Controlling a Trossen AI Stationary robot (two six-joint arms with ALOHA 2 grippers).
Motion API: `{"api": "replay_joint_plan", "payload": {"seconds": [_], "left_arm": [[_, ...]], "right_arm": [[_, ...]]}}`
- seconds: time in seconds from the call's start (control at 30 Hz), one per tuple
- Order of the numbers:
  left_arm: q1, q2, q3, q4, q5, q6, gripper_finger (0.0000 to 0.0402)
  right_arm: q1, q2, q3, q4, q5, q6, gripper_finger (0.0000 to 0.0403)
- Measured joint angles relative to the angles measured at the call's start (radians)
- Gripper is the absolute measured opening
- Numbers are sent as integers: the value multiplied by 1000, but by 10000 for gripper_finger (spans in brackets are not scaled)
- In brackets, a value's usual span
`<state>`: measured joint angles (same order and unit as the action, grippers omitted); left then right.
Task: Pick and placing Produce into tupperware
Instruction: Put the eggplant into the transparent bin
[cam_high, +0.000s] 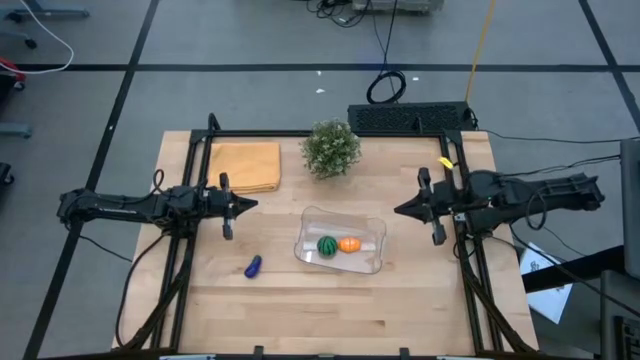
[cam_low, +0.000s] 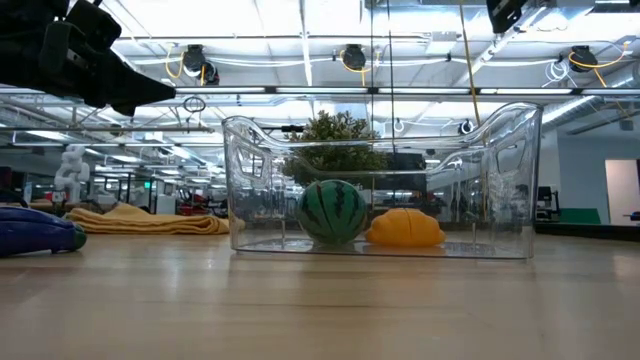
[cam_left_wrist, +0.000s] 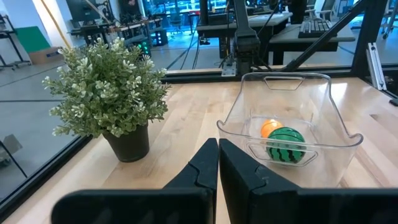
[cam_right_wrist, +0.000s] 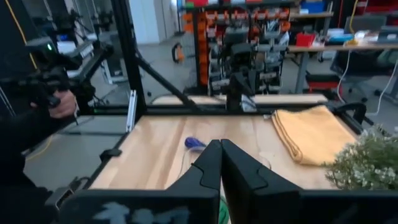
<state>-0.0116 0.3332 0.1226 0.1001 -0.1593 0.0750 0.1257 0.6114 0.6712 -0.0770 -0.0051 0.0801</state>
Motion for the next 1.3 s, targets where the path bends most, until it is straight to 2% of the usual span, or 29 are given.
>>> {"api": "replay_joint_plan", "payload": {"seconds": [0.2, 0.73, 1.13, 1.3], "left_arm": [[0, 0, 0, 0, 0, -1, 19], [0, 0, 0, 0, 0, 0, 19], [0, 0, 0, 0, 0, 32, 19], [0, 0, 0, 0, 0, 31, 19]], "right_arm": [[0, -64, -50, 42, 3, 10, 0], [0, -193, -294, 202, 4, 13, 0], [0, -219, -463, 387, 4, -20, 0], [0, -219, -489, 402, 4, -13, 0]]}}
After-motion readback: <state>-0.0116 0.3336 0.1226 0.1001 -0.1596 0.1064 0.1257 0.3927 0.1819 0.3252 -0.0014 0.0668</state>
